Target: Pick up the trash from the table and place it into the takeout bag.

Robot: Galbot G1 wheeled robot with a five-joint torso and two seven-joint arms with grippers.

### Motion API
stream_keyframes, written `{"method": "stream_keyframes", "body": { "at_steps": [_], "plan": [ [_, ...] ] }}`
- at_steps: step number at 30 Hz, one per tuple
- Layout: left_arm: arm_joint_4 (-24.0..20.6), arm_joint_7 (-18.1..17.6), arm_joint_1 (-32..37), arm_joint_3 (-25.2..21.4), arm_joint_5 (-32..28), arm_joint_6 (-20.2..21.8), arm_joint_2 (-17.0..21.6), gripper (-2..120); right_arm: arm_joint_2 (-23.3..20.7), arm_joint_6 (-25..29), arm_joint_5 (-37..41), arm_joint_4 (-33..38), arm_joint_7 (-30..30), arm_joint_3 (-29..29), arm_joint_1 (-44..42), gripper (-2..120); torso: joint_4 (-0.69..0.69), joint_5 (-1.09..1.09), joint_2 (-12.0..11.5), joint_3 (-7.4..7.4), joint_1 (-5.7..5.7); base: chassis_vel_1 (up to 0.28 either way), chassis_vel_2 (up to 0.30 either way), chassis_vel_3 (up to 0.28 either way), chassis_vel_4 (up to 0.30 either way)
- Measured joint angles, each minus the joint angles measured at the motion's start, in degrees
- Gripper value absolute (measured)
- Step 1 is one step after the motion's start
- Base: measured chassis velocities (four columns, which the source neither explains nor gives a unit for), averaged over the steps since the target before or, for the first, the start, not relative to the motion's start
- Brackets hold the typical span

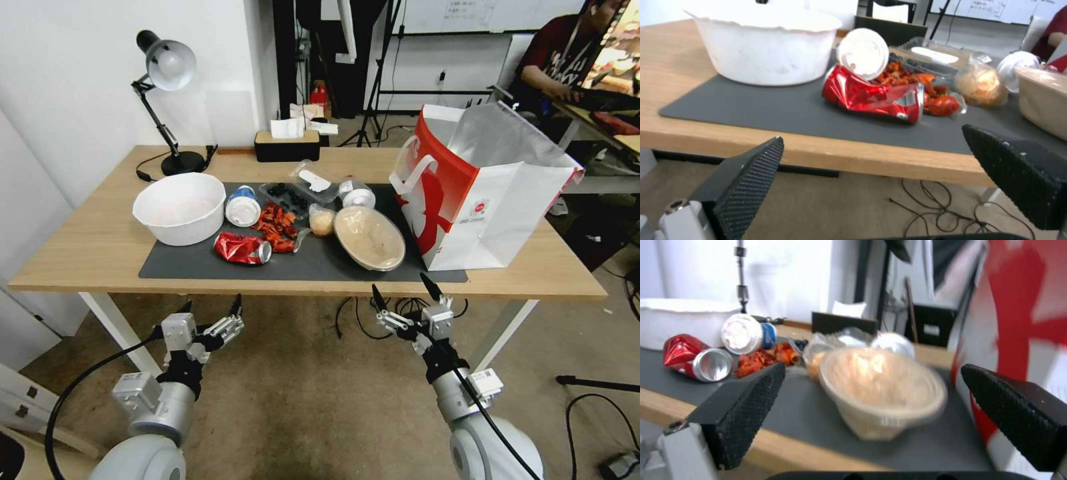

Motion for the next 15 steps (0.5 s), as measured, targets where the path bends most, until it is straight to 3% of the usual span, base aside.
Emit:
{"method": "stream_keyframes", "body": {
  "at_steps": [8,10,15],
  "plan": [
    [-0.7,0.0,0.7,-0.6,0.1,-0.2,-0.3,100,-9.7,0.1,-7.4,-0.1,-0.9,-1.5,5.2,100,-0.01,0.0,0.0,0.0,0.0,0.0,0.0,0.0,0.0],
    [-0.8,-0.1,0.7,-0.9,0.2,-0.3,-0.4,100,-14.2,-1.6,-8.5,-1.0,-2.0,-2.8,7.7,100,-0.01,0.0,0.0,0.0,0.0,0.0,0.0,0.0,0.0],
    [-1.1,-0.1,1.1,-1.2,0.4,-0.5,-0.5,100,-20.1,-6.3,-8.8,-2.5,-3.5,-5.0,13.3,100,0.0,-0.01,0.0,0.0,0.0,0.0,0.0,0.0,0.0]
  ]
}}
